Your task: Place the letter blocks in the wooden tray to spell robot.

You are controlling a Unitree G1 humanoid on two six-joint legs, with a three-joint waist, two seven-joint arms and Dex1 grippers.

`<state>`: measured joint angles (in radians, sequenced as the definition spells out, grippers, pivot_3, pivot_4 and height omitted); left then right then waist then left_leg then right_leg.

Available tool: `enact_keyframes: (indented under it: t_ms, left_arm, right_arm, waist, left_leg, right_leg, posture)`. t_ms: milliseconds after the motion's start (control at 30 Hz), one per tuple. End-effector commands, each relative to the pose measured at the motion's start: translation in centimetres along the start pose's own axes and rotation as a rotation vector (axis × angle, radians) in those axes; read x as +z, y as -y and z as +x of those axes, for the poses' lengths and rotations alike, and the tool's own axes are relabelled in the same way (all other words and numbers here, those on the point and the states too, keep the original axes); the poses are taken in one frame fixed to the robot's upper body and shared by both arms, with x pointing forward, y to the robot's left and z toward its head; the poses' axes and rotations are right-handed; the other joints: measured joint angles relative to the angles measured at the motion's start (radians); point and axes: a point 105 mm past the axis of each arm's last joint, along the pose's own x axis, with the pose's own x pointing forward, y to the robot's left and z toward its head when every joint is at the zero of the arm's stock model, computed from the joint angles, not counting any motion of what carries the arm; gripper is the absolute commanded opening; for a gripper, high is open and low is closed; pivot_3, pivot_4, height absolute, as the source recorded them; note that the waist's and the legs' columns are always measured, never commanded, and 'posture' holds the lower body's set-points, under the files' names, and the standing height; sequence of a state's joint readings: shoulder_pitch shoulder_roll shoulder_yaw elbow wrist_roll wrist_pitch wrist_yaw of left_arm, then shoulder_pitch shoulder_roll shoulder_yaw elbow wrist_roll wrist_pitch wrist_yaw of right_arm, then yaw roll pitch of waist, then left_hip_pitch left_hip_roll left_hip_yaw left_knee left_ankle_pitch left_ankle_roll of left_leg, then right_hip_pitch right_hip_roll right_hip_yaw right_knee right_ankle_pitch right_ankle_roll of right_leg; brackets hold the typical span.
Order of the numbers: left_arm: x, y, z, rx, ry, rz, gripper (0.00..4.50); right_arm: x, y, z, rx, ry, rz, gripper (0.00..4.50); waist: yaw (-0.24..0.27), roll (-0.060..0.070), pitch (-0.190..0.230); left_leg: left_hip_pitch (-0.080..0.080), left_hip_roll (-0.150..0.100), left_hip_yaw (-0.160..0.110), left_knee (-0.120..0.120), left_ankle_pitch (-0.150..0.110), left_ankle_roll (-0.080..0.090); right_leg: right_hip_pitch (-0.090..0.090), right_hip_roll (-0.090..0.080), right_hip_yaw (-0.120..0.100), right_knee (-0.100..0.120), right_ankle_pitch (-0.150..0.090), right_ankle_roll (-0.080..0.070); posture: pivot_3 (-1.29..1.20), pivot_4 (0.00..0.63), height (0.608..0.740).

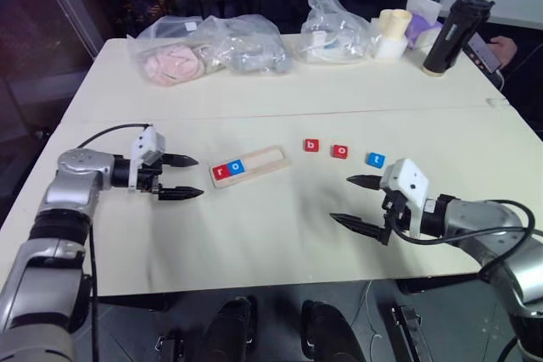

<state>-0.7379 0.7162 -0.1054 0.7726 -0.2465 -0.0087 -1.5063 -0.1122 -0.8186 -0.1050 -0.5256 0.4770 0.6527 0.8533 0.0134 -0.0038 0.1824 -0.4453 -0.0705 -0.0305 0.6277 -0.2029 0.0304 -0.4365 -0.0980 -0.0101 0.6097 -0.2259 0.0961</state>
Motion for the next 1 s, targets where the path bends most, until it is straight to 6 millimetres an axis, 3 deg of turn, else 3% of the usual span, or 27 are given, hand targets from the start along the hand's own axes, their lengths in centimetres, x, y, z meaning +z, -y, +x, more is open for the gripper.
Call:
enact_keyframes:
  t_ms: [33, 700, 1000]
  left_arm:
    - [0.1, -0.7, 0.3, 0.003, -0.02, 0.059, 4.5]
    - [0.4, -2.7, 2.5, 0.131, 0.026, 0.115, 4.5]
    - [-1.2, -2.3, 4.2, 0.135, -0.004, 0.076, 4.5]
  right_arm:
    - [1.9, -0.3, -0.3, 0.006, 0.034, -0.066, 4.47]
    - [2.9, -1.4, -0.2, -0.04, 0.058, -0.054, 4.47]
    - [2.8, -1.2, -0.3, -0.054, 0.05, -0.064, 4.47]
  waist:
    - [-0.002, -0.001, 0.001]
    - [0.001, -0.004, 0.002]
    - [0.003, -0.004, 0.001]
  left_leg:
    - [0.0, 0.0, 0.0, 0.001, 0.0, 0.0]
    - [0.001, 0.0, 0.0, 0.005, 0.0, 0.001]
    - [0.002, 0.0, 0.0, 0.007, 0.0, 0.001]
  right_leg:
    - [0.0, 0.0, 0.0, 0.001, 0.0, 0.0]
    - [0.002, 0.0, 0.0, 0.003, 0.003, 0.005]
    - [0.004, 0.001, 0.0, 0.005, 0.003, 0.006]
  posture:
    - [0.0, 0.15, 0.738]
    - [0.0, 0.15, 0.738]
    - [0.0, 0.15, 0.738]
